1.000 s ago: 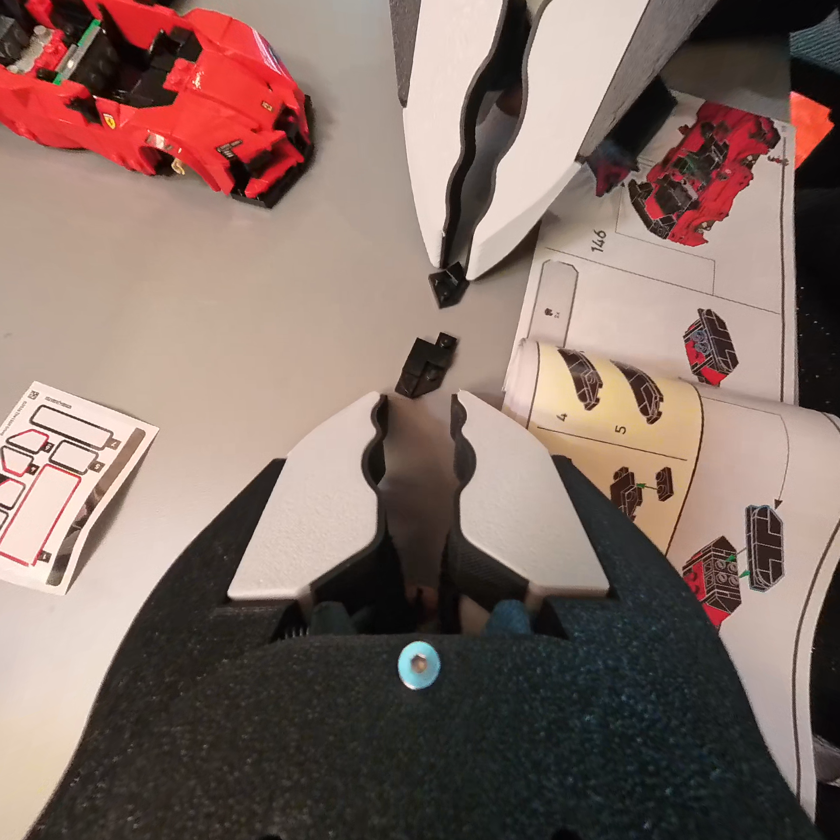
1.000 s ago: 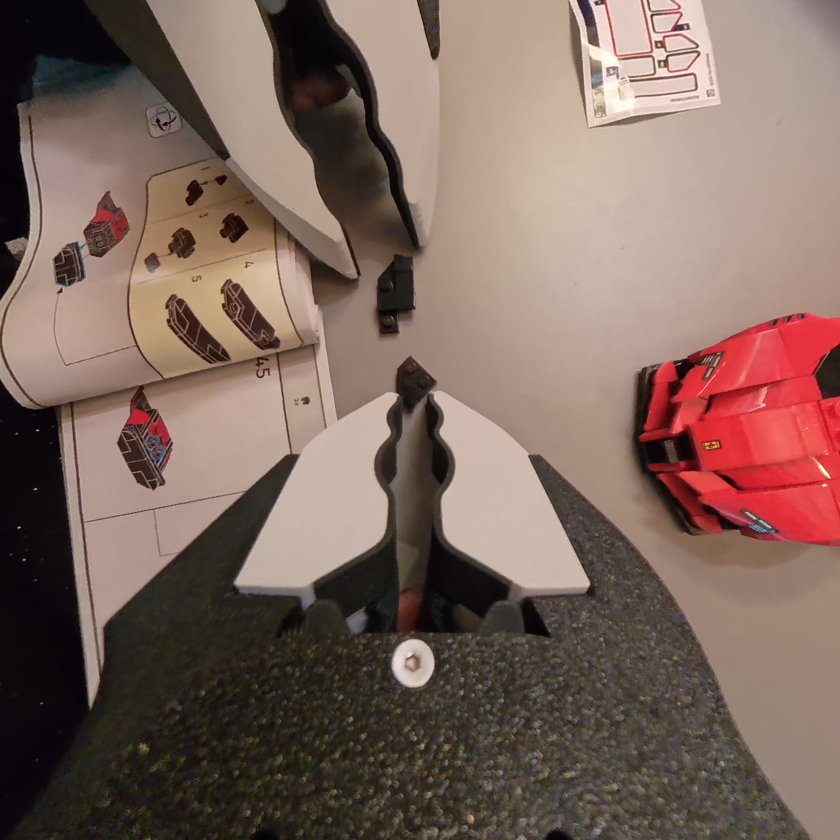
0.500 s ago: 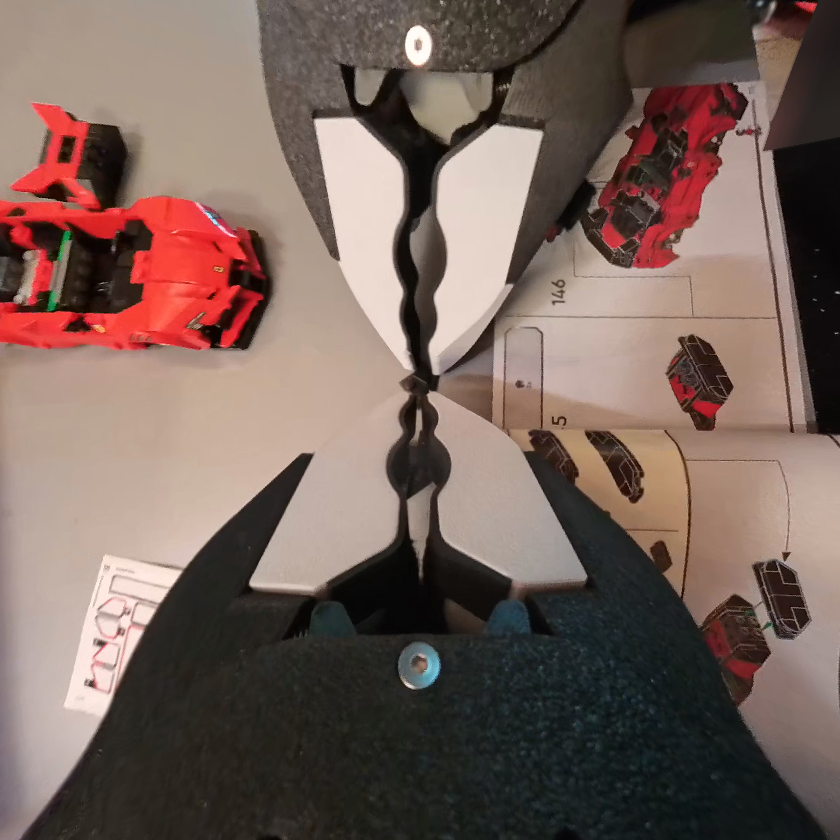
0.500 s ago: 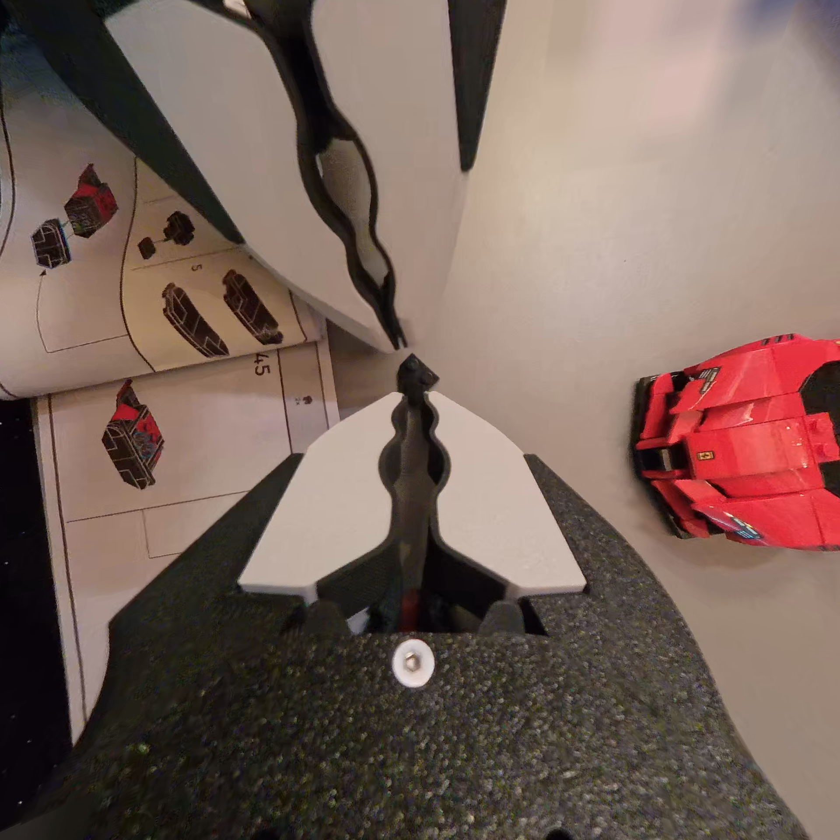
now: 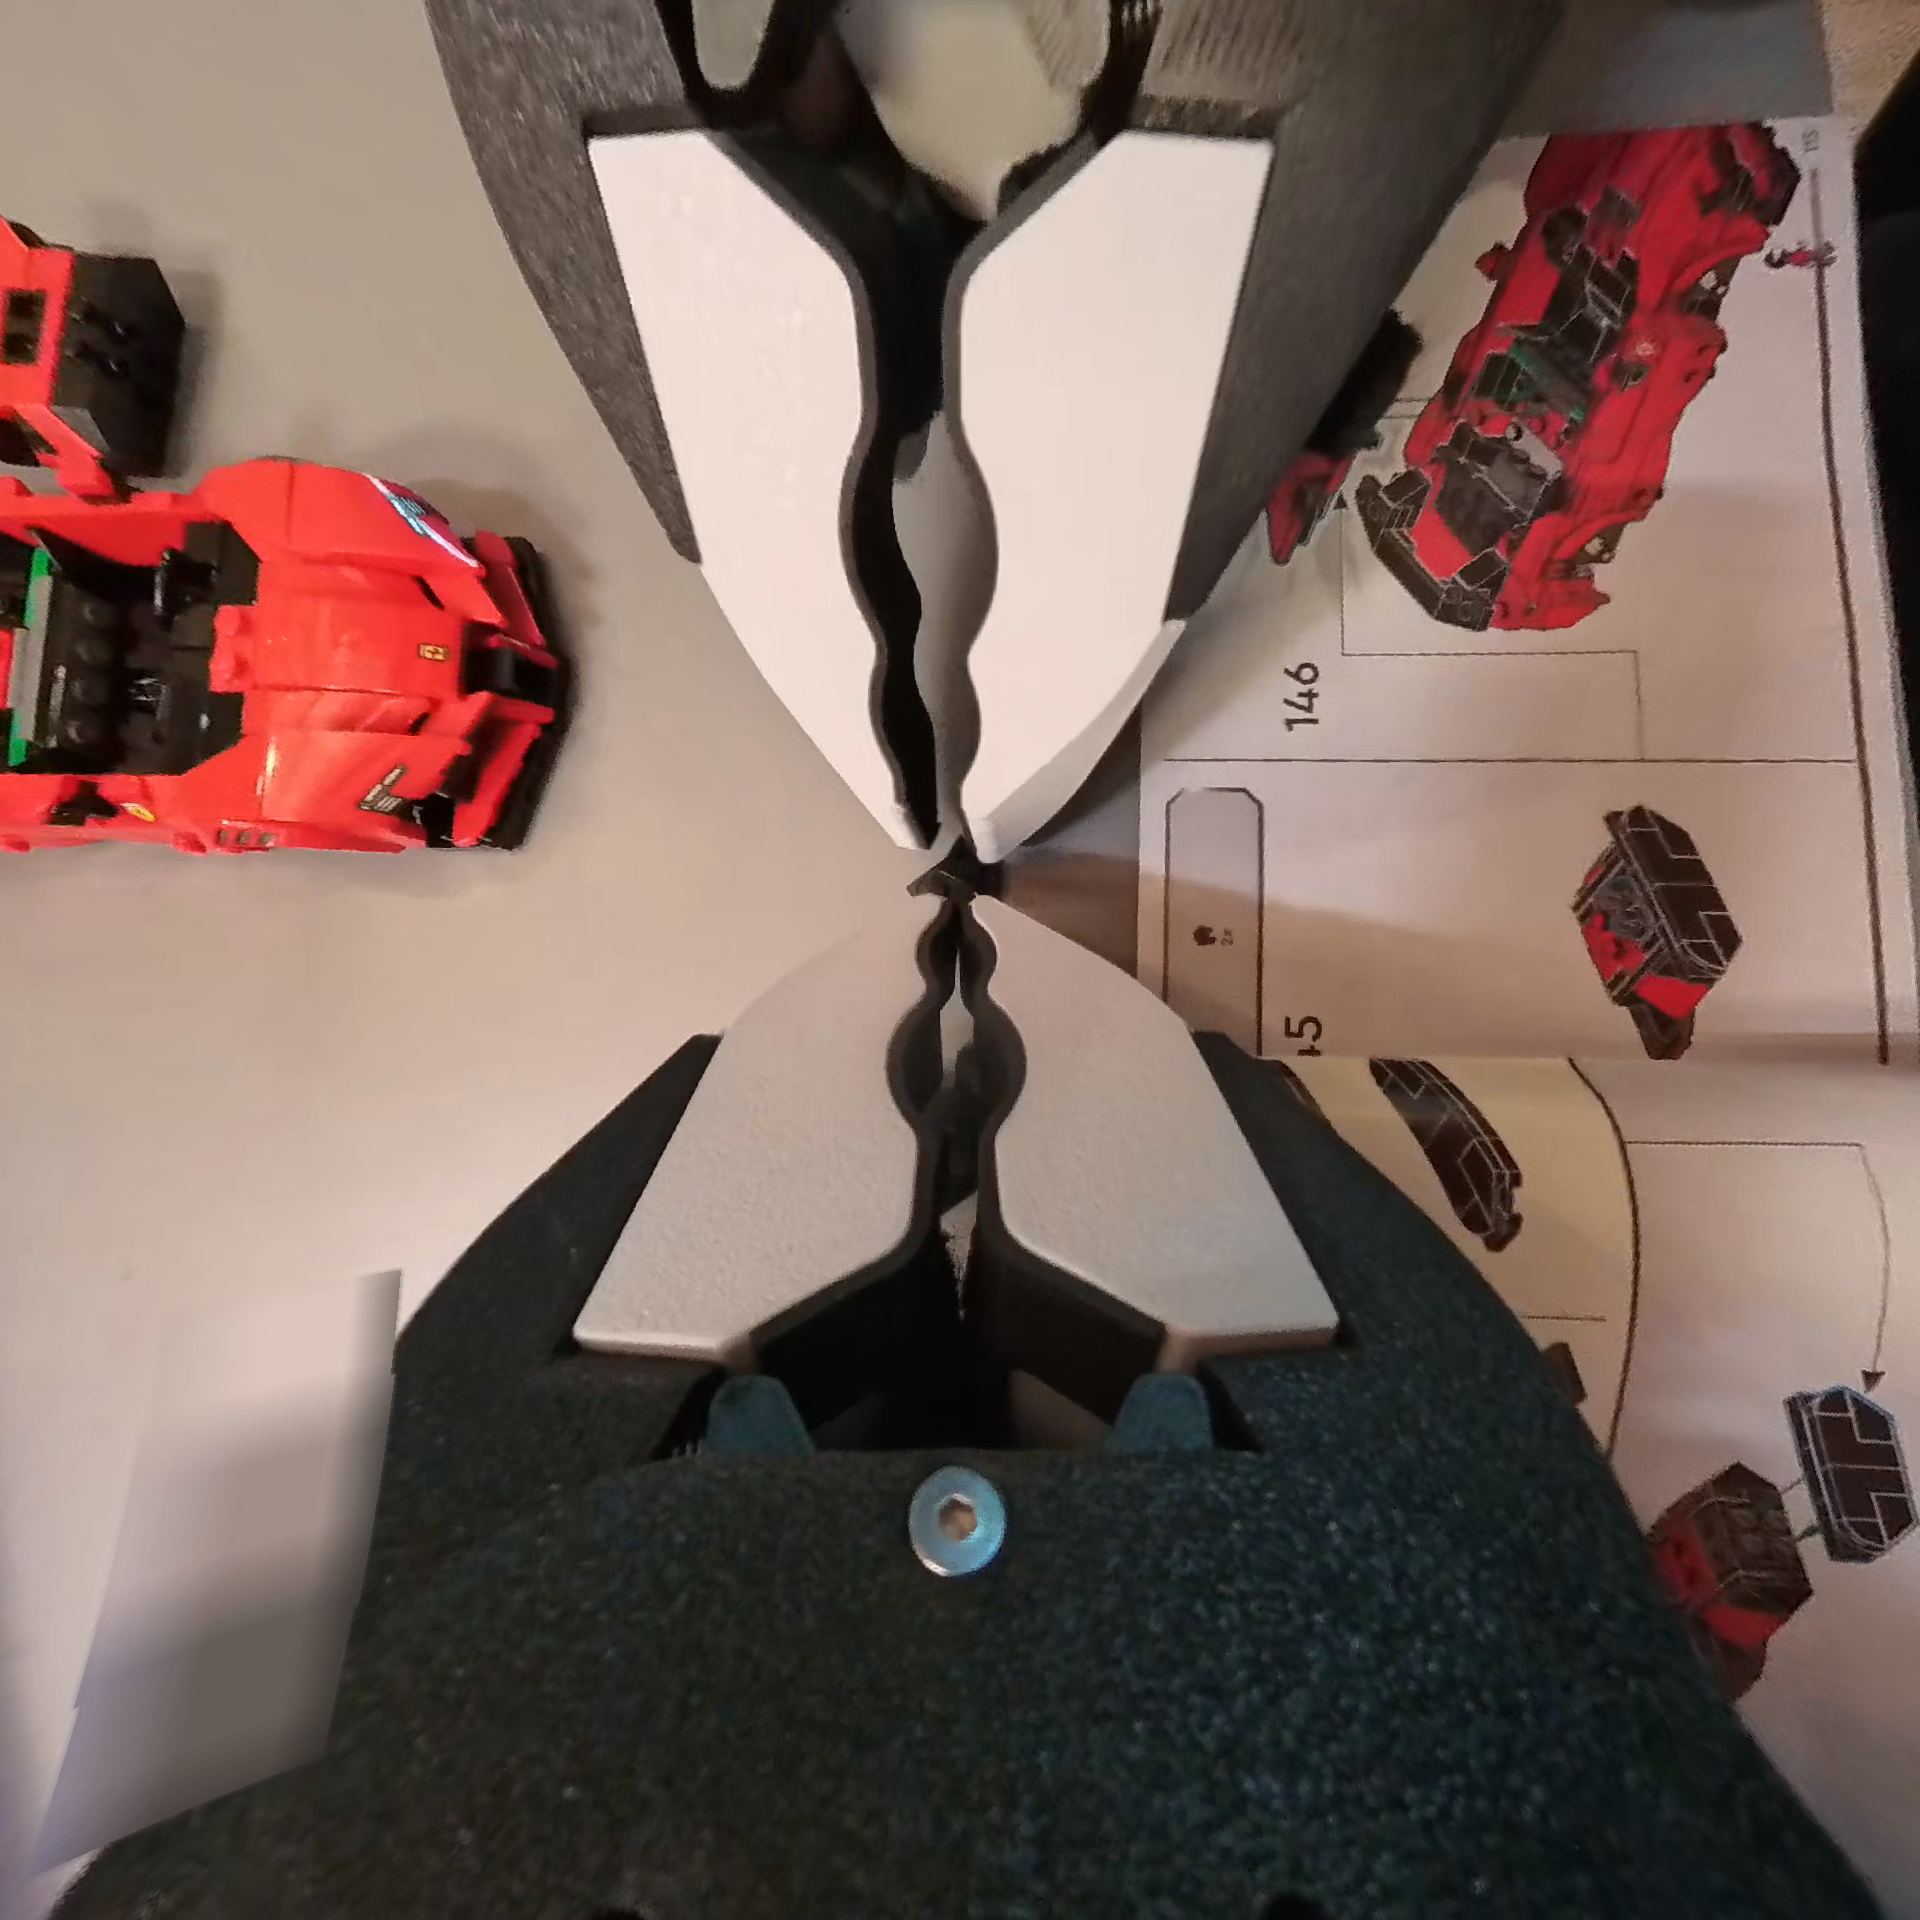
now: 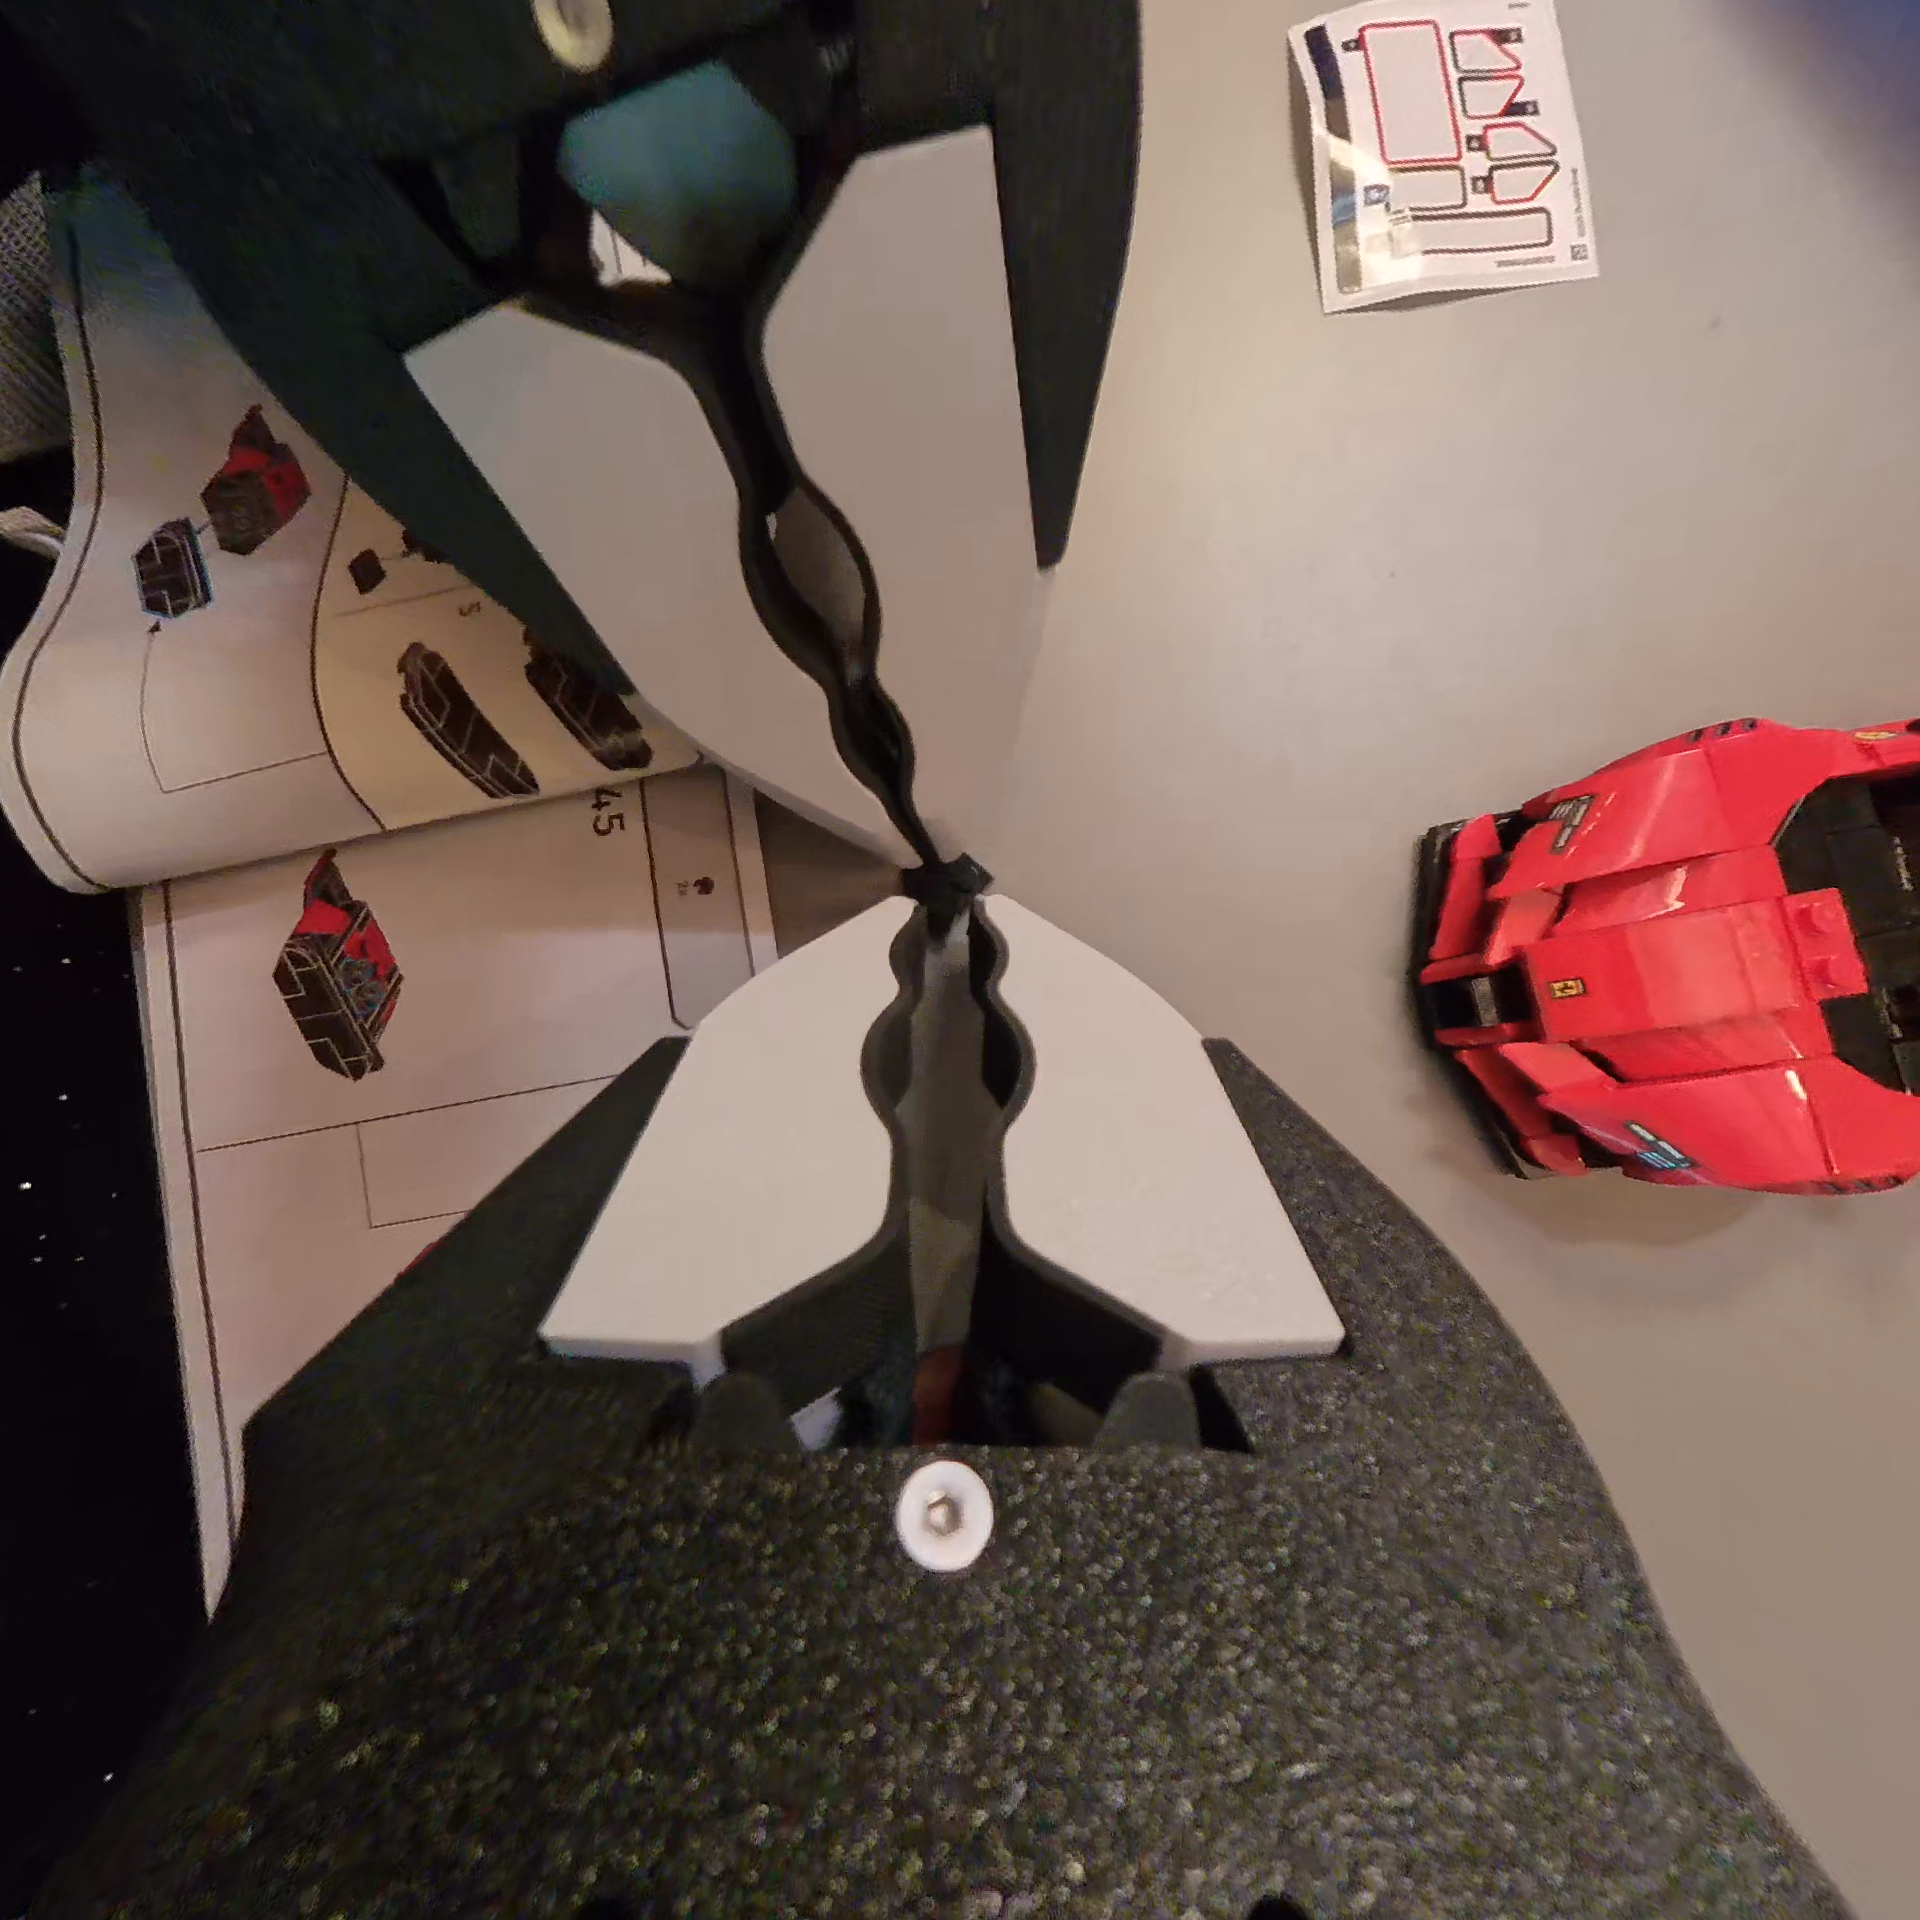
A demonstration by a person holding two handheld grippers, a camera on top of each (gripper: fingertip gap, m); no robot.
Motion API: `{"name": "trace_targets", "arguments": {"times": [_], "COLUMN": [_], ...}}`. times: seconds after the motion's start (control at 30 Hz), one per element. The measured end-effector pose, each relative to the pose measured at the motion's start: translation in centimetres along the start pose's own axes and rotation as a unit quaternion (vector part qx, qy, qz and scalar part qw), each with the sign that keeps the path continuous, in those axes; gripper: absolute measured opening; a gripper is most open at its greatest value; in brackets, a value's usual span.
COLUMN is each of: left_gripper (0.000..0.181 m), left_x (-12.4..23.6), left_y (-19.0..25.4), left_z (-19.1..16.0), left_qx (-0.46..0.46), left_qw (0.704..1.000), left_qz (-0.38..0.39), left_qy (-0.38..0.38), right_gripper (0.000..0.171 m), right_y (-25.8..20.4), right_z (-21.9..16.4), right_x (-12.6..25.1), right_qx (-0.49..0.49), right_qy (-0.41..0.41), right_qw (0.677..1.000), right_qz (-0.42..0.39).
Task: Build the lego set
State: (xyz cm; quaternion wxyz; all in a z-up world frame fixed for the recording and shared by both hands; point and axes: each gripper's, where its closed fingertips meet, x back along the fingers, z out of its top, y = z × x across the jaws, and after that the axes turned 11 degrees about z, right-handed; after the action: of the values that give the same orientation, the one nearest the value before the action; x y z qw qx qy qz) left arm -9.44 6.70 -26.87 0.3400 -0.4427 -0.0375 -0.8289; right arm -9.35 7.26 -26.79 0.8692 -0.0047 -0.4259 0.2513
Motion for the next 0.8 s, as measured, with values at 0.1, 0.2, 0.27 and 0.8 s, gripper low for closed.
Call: {"name": "trace_targets", "arguments": {"times": [0.1, 0.2, 0.27, 0.8], "left_gripper": [0.0, 0.0, 0.0, 0.0], "left_x": [-0.2, -0.3, -0.3, -0.2], "left_y": [0.2, 0.2, 0.2, 0.2], "left_z": [0.0, 0.0, 0.0, -0.1], "left_qx": [0.007, 0.031, 0.037, 0.034], "left_qw": [1.0, 0.999, 0.999, 0.999], "left_qz": [-0.004, -0.012, -0.013, -0.014], "left_qy": [0.0, -0.003, -0.002, -0.026], "right_gripper": [0.011, 0.01, 0.009, 0.0], "right_y": [-0.1, -0.1, -0.1, -1.0], "right_z": [-0.1, -0.3, -0.3, 1.0], "right_x": [-0.4, -0.5, -0.5, 0.8], "right_qx": [-0.005, -0.003, 0.0, 0.079], "right_qy": [0.003, 0.001, 0.0, 0.085], "right_qw": [1.0, 1.0, 1.0, 0.993], "right_qz": [0.004, 0.002, -0.004, -0.027]}}
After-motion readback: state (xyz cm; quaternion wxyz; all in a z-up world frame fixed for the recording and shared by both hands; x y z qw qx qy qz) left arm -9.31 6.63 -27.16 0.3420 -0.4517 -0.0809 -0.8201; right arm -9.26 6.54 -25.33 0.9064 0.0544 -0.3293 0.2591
